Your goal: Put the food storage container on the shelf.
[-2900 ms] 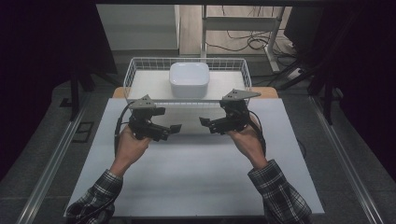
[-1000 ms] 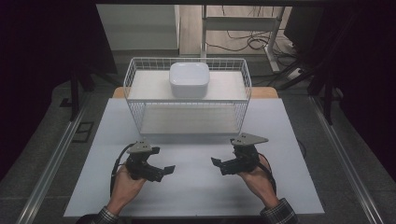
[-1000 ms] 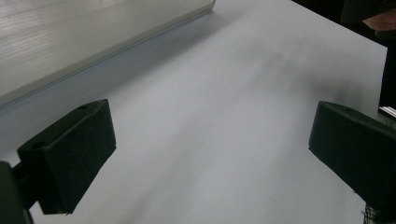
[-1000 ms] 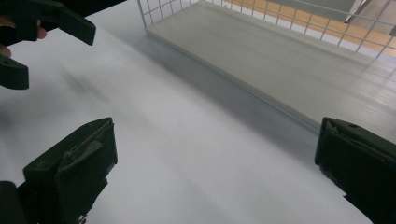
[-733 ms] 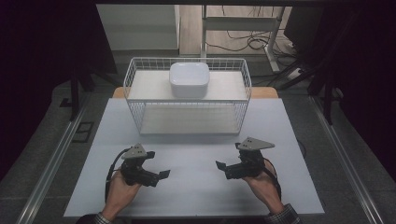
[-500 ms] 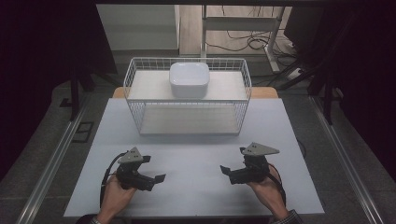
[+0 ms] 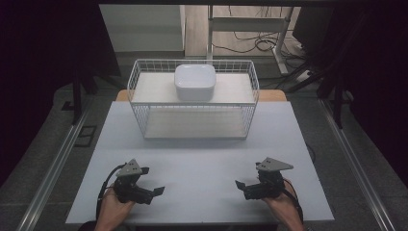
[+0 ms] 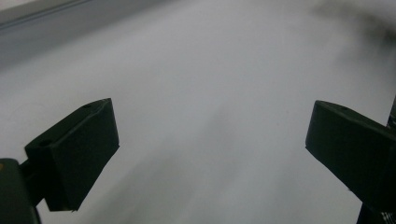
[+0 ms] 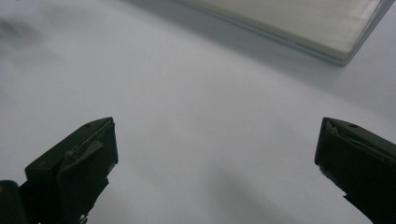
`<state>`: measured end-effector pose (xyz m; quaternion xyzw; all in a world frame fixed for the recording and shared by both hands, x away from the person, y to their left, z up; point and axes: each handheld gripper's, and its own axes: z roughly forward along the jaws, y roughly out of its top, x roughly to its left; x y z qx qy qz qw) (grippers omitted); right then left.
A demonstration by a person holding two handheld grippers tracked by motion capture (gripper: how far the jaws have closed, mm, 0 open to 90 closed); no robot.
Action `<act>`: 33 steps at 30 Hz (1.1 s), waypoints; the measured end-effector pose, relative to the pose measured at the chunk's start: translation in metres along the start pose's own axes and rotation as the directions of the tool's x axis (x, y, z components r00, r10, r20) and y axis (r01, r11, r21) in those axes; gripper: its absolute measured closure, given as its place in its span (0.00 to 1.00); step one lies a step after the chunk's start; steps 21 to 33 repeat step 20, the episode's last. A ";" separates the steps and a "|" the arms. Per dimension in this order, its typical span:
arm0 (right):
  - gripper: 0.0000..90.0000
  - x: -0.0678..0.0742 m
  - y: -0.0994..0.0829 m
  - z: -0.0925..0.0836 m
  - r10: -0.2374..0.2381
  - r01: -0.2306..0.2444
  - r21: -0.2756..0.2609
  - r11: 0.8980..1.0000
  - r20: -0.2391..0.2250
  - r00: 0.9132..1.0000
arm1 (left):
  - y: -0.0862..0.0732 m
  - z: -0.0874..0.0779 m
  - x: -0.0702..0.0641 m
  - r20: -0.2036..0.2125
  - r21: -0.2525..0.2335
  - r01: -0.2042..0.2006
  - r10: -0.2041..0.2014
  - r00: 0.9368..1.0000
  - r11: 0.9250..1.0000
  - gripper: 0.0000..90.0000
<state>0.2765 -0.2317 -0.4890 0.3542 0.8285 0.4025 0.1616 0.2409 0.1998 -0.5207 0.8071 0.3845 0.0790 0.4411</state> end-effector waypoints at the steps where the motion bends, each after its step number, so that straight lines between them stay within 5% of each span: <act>1: 0.00 0.001 -0.002 0.000 -0.004 0.004 0.013 1.000 0.002 1.000 | -0.002 0.000 0.000 0.001 0.005 0.006 -0.006 1.000 1.000 0.03; 10: 0.00 0.002 -0.021 0.005 0.003 -0.003 0.091 0.996 -0.002 1.000 | -0.021 0.003 0.000 0.008 0.061 0.038 -0.039 0.999 0.997 0.03; 18: 0.00 0.006 -0.033 0.013 -0.027 0.023 0.198 0.980 0.016 1.000 | -0.027 0.004 0.002 0.045 0.093 0.069 -0.074 0.996 0.993 0.01; 33: 0.00 0.006 -0.033 0.013 -0.032 0.027 0.202 0.979 0.019 0.999 | -0.027 0.005 0.003 0.047 0.101 0.069 -0.074 0.996 0.993 0.00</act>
